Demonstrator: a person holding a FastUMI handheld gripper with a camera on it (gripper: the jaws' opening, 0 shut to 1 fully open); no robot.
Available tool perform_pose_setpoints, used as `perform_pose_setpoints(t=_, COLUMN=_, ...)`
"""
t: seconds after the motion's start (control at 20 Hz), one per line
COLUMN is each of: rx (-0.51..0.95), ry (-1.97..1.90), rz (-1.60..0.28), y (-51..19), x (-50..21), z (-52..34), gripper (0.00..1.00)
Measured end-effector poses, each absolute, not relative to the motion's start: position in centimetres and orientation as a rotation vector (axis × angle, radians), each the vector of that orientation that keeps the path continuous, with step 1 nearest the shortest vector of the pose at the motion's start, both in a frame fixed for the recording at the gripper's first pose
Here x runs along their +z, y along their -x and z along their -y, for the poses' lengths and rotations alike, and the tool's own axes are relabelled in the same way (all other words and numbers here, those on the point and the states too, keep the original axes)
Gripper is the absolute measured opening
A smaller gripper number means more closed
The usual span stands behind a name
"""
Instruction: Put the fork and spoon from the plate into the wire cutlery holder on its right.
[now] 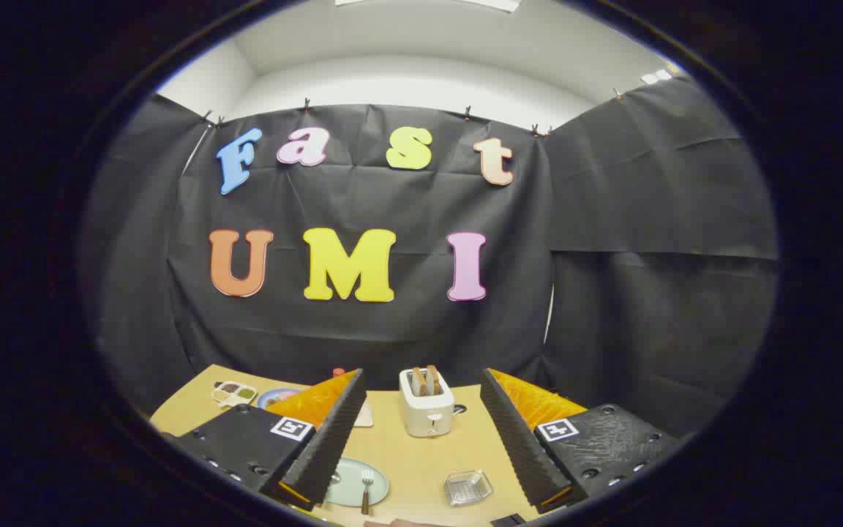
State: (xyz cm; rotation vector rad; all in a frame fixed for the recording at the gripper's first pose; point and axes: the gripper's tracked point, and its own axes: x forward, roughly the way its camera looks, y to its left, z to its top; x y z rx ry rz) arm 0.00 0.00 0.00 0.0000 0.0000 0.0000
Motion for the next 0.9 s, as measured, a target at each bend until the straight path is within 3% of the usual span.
perform_pose_setpoints(t=0.9, rx=0.029, ry=0.023, rz=-0.038, y=-1.2, x=-3.0, z=-0.5, gripper=0.95)
